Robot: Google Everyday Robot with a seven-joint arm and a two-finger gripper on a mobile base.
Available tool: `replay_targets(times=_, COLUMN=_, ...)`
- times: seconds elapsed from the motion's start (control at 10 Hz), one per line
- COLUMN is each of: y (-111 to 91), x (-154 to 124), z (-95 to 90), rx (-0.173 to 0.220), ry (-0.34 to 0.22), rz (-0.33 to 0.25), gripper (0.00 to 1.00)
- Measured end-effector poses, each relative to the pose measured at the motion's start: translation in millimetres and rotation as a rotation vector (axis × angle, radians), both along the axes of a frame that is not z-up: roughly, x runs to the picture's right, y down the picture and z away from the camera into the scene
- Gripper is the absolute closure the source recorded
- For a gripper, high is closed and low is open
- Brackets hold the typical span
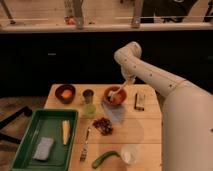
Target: Wipe red bowl with brush
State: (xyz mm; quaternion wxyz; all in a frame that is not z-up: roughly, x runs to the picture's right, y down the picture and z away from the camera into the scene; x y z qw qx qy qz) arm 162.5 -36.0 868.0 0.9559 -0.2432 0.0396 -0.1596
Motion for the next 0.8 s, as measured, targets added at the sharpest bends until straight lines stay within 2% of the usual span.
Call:
replay_targets(times=0.2, y=6, x=18, z=-9.6, rx=0.008, ry=0.007, rz=0.016, gripper=1.00)
replay_targets(times=0.4, y=6, x=51, z=-11.6, rx=0.012, ry=0.032, rz=0.041, gripper=1.00)
replay_targets(times=0.6, y=0, x=78, z=-1.8, rx=0.007, ry=0.066, rz=0.053, gripper=1.00)
replay_targets(times=0.8, y=-10, x=77, z=11.5, rx=-0.005, ry=0.071, rz=0.045, gripper=1.00)
